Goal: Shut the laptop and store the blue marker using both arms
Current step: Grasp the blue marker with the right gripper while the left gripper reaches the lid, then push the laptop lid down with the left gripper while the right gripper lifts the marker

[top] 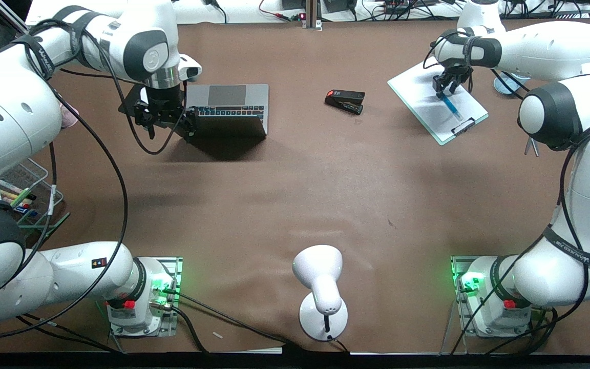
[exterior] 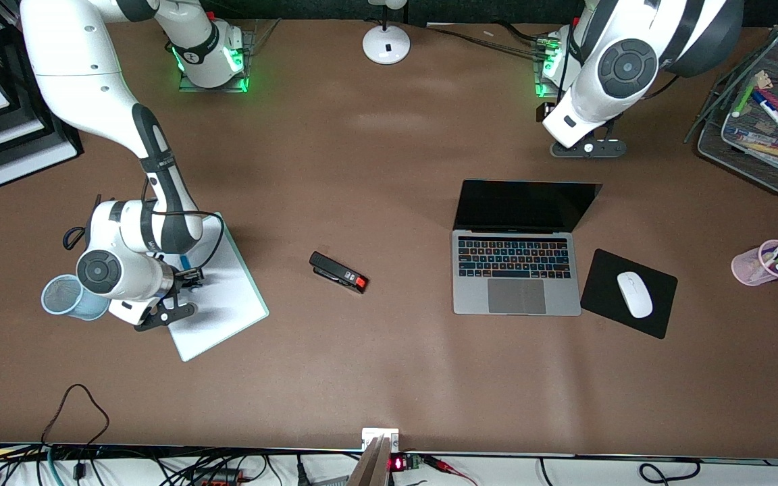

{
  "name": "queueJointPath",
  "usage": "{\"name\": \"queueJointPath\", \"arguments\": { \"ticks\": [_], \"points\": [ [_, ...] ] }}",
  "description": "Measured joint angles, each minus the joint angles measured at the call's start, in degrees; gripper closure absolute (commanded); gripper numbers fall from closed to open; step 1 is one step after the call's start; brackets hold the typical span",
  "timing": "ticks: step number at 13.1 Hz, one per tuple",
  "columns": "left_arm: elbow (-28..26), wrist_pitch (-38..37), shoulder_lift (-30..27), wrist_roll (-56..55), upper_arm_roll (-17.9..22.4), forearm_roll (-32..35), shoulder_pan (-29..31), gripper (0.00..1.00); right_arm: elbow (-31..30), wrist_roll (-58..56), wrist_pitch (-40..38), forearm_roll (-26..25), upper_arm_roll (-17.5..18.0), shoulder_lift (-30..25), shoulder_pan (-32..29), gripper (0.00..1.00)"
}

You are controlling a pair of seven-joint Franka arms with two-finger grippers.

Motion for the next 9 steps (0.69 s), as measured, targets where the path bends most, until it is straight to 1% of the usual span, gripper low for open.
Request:
{"name": "queueJointPath", "arguments": {
  "ticks": [1,2,3,4,5,6,9],
  "points": [
    [-0.97,2.37,0.05,0.00,-0.48,-0.05,0.00,0.00,0.00,0.00,0.03,0.00,0.00,0.00,0.00,0.55],
    [-1.77,4.39,0.21,0.00,-0.82,-0.11,0.00,0.00,0.00,-0.01,0.06,0.00,0.00,0.00,0.01,0.55],
    [-2.34,6.14,0.55,0.00,-0.94,-0.14,0.00,0.00,0.00,-0.01,0.08,0.00,0.00,0.00,0.01,0.59],
    [-2.62,8.00,1.18,0.00,-0.95,-0.15,0.00,0.00,0.00,-0.01,0.11,0.00,0.00,0.00,0.01,0.59],
    [-2.72,9.81,2.19,0.00,-0.95,-0.16,0.00,0.00,0.00,-0.01,0.14,0.00,0.00,0.00,0.01,0.60],
    [-2.76,11.91,3.63,0.00,-0.94,-0.16,0.02,0.00,0.00,-0.01,0.15,0.01,0.00,0.00,0.03,0.62],
    [-2.80,18.93,8.90,-0.11,-0.81,-0.17,0.26,0.00,0.00,-0.01,0.16,0.01,0.01,0.06,0.06,0.64]
  ]
}}
